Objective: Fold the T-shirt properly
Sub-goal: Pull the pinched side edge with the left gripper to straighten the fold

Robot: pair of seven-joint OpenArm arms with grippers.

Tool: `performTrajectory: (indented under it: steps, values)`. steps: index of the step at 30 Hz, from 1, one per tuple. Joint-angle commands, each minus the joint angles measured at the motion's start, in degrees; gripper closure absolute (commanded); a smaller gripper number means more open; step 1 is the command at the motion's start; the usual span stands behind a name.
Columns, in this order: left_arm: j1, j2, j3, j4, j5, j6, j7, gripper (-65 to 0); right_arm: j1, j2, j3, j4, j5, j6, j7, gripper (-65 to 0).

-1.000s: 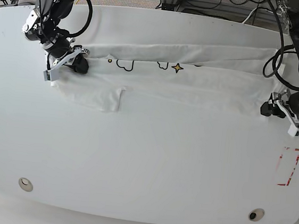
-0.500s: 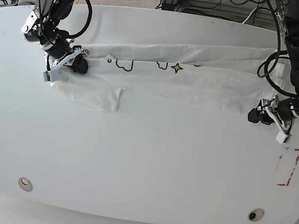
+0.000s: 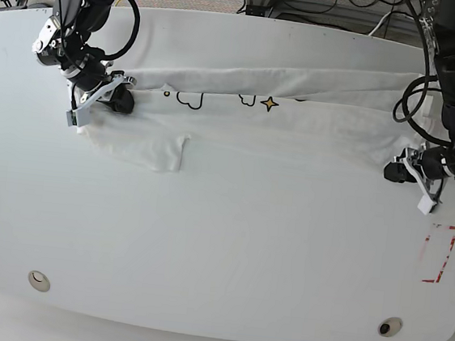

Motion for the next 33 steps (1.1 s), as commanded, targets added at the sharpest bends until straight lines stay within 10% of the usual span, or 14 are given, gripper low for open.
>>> performTrajectory:
  steps: [1, 33]
  values:
    - [-0.6, -1.2, -0.3, 3.4, 0.7, 0.1, 0.4, -3.6, -0.3, 0.4, -0.1, 0.1, -4.5, -1.4, -3.2, -3.8]
    - [14.9, 0.2, -14.4, 45.6, -9.5, 0.1, 27.1, -3.1, 0.7, 0.1, 0.2, -0.3, -4.6, -1.4, -3.3, -3.8]
